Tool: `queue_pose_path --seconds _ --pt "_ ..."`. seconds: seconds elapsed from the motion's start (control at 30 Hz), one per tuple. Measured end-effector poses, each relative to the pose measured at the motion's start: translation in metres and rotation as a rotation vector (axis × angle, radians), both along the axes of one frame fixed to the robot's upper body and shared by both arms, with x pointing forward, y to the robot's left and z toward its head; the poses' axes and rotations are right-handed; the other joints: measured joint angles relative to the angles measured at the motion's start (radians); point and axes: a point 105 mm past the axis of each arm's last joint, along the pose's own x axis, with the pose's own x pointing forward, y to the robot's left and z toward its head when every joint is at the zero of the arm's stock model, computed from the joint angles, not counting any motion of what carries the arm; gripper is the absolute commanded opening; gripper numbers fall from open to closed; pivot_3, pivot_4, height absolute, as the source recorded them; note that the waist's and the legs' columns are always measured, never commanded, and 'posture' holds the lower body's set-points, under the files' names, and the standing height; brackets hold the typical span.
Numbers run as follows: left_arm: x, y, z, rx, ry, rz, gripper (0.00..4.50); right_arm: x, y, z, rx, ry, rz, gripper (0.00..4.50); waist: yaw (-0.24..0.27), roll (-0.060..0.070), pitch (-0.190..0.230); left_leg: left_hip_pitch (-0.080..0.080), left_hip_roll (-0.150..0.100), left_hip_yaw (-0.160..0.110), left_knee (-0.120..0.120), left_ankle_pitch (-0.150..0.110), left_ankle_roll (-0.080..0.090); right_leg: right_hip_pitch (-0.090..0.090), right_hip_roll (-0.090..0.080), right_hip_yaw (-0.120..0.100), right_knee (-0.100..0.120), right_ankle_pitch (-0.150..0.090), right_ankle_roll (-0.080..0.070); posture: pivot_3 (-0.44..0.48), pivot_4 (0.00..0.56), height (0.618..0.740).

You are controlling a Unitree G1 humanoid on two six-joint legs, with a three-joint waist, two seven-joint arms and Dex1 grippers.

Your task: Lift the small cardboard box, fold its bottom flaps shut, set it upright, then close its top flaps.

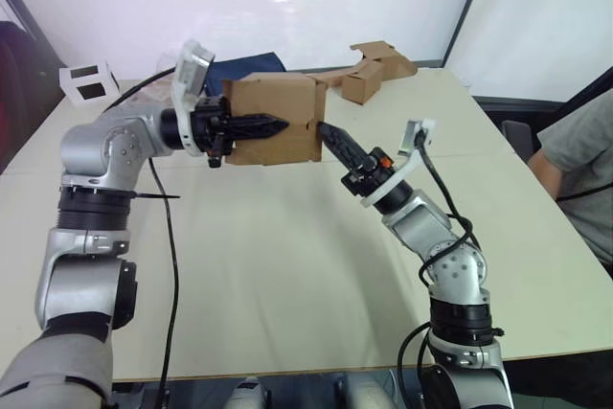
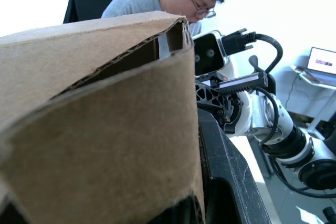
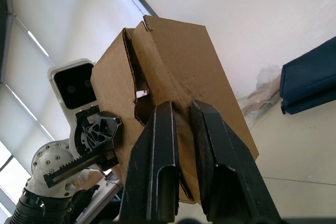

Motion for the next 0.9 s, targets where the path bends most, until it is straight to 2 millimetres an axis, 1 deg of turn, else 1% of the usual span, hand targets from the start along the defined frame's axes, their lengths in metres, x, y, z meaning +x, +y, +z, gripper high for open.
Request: queue_pose_path --seconds 0.23,0.6,0.73,0.9 --pt "0.000 -0.001 -0.001 -0.003 -0.009 -0.009 0.00 -0.010 0.006 0.005 0.049 0.008 0.096 0.45 0.000 0.000 0.000 0.000 0.000 0.000 0.000 0.000 0.000 0.000 0.000 0.000 0.000 0.000 0.000 0.000 0.150 0.740" --pt "-0.001 -0.001 -0.003 -0.005 0.000 -0.013 0.00 -0.019 0.008 0.001 0.112 0.050 0.154 0.45 0.000 0.000 0.000 0.000 0.000 0.000 0.000 0.000 0.000 0.000 0.000 0.000 0.000 0.000 0.000 0.000 0.150 0.740" --pt "0.000 -0.001 -0.003 -0.006 0.002 -0.007 0.00 -0.021 0.001 0.003 0.143 0.055 0.167 0.45 0.000 0.000 0.000 0.000 0.000 0.000 0.000 0.000 0.000 0.000 0.000 0.000 0.000 0.000 0.000 0.000 0.150 0.740" --pt "0.001 -0.001 -0.003 -0.006 0.006 -0.003 0.00 -0.021 -0.013 0.006 0.156 0.046 0.145 0.45 0.001 0.000 0.000 0.000 0.000 0.000 0.000 -0.001 0.001 0.000 0.000 0.000 0.000 0.000 0.000 0.000 0.150 0.740"
